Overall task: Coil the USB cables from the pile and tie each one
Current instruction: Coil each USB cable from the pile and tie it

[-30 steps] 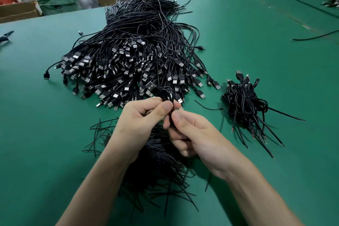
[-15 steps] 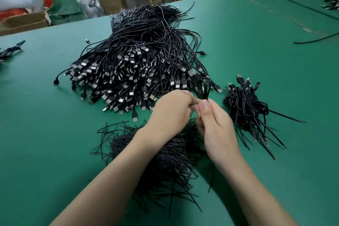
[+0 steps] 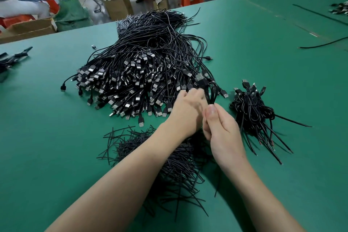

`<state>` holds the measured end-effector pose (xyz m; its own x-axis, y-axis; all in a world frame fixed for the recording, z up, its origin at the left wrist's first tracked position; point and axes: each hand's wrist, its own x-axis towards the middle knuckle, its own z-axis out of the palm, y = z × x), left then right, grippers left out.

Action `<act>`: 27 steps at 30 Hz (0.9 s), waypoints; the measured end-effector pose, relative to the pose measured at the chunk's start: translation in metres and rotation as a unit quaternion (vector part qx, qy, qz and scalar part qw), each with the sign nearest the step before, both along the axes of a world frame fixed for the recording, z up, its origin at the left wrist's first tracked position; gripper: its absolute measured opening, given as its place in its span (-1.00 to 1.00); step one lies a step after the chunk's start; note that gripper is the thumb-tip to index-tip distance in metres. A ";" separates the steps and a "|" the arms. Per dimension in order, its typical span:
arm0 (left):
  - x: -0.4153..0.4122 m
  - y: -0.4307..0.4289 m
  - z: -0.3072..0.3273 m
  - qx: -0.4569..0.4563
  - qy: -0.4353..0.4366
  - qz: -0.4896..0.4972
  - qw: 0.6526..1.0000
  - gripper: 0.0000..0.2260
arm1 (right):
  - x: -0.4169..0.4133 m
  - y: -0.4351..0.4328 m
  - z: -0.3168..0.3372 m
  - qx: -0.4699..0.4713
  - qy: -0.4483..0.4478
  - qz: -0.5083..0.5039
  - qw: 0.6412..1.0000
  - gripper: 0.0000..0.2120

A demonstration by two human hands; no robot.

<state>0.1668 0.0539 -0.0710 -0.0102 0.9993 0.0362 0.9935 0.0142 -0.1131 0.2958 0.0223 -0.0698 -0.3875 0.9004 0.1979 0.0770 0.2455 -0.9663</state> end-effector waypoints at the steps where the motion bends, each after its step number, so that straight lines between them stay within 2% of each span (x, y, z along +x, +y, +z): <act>1: -0.004 -0.003 0.006 0.036 -0.063 0.031 0.997 -0.92 | 0.001 0.000 0.000 0.007 -0.003 0.002 1.000 -0.60; 2: -0.008 -0.008 0.013 0.086 -0.171 0.079 0.978 -0.88 | 0.002 0.000 -0.001 0.012 -0.007 0.004 1.000 -0.60; 3: -0.012 -0.014 0.021 0.109 -0.286 0.119 0.945 -0.83 | 0.002 0.001 -0.001 0.017 -0.013 0.006 1.000 -0.59; 4: -0.017 -0.023 0.024 0.135 -0.405 0.142 0.893 -0.81 | 0.003 0.000 -0.001 0.025 -0.022 0.006 0.999 -0.59; 7: -0.022 -0.060 0.033 0.117 -0.621 0.124 0.765 -0.83 | 0.000 -0.003 -0.003 0.067 -0.051 0.001 0.996 -0.63; 9: -0.020 -0.084 0.030 0.085 -0.719 0.117 0.679 -0.82 | -0.003 -0.006 -0.006 0.087 -0.074 0.007 0.993 -0.64; 10: -0.019 -0.092 0.026 0.077 -0.747 0.123 0.649 -0.83 | -0.004 -0.007 -0.007 0.091 -0.086 0.015 0.992 -0.65; 13: -0.012 -0.108 0.018 0.072 -0.797 0.144 0.582 -0.83 | -0.007 -0.012 -0.010 0.101 -0.123 0.034 0.987 -0.66; 15: -0.009 -0.114 0.014 0.090 -0.804 0.159 0.566 -0.82 | -0.007 -0.015 -0.012 0.112 -0.139 0.042 0.983 -0.63; 18: -0.008 -0.121 0.009 0.120 -0.793 0.168 0.573 -0.86 | -0.007 -0.020 -0.013 0.130 -0.162 0.053 0.977 -0.58; 23: -0.014 -0.135 0.008 0.128 -0.753 0.126 0.633 -0.82 | -0.008 -0.024 -0.014 0.121 -0.169 0.066 0.976 -0.60; 27: -0.020 -0.138 0.007 0.117 -0.732 0.083 0.666 -0.77 | -0.009 -0.026 -0.014 0.081 -0.118 0.083 0.986 -0.68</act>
<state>0.1471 -0.0841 -0.0642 -0.3154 0.9487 0.0213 0.0183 -0.0163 0.9997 0.2871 -0.0033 -0.0838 -0.5796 0.7848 0.2197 0.2414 0.4228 -0.8735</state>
